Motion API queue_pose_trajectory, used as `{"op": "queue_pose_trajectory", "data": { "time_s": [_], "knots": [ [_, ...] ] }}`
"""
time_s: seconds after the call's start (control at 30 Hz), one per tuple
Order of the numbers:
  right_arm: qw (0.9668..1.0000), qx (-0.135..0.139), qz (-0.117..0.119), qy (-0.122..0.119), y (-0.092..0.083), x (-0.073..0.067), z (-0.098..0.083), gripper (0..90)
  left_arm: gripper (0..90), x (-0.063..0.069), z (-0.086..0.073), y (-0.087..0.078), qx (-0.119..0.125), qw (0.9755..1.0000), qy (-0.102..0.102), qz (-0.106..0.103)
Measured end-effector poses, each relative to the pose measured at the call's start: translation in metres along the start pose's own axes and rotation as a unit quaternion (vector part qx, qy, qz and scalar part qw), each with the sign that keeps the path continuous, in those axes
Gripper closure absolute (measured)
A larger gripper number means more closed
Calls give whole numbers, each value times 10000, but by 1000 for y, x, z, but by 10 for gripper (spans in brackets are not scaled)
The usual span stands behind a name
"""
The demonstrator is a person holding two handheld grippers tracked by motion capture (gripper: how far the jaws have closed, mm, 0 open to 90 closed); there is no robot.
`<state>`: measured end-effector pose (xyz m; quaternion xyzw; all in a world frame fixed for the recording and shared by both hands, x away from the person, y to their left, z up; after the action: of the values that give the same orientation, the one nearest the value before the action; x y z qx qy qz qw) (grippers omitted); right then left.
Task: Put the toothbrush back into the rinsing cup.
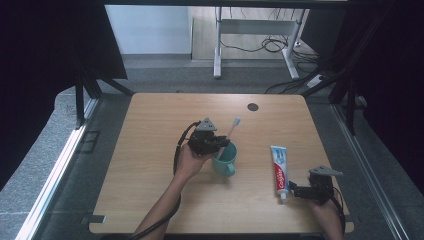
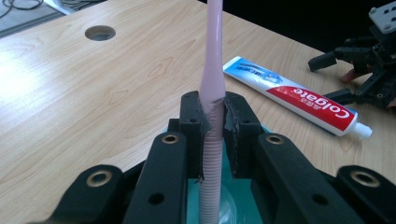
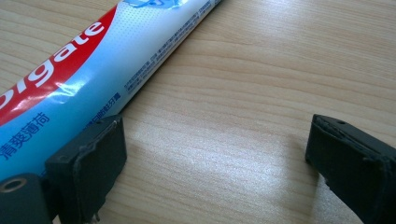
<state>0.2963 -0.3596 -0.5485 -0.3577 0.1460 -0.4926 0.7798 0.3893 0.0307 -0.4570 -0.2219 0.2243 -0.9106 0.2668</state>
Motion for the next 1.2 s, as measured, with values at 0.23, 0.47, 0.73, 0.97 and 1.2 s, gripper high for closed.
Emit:
{"op": "queue_pose_trajectory", "data": {
  "time_s": [0.23,0.47,0.73,0.97,1.2],
  "knots": [
    [10000,-1,-1,-2,0,0,0,47,789,2,-6,6,-52,10000,11,-8],
    [10000,-2,3,-4,0,0,0,47,788,5,-11,12,-139,9998,112,35],
    [10000,-5,8,-2,0,0,0,47,786,11,-12,18,-276,9991,264,184],
    [10000,-7,13,-10,0,0,0,47,783,14,-12,21,-462,9980,325,272],
    [10000,-7,12,-11,0,0,0,47,781,16,-13,25,-594,9970,350,359]
  ]
}}
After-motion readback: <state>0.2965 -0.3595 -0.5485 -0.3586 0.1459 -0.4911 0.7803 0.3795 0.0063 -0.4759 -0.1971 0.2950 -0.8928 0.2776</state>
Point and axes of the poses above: each handheld gripper's, and its own axes: y roughly forward along the jaws, z roughly out of its top, x roughly to its right, the point moved 1 cm from there along y, roughly forward along the jaws, and after that the axes turned 10 degrees about -y, right-handed, at the moved point
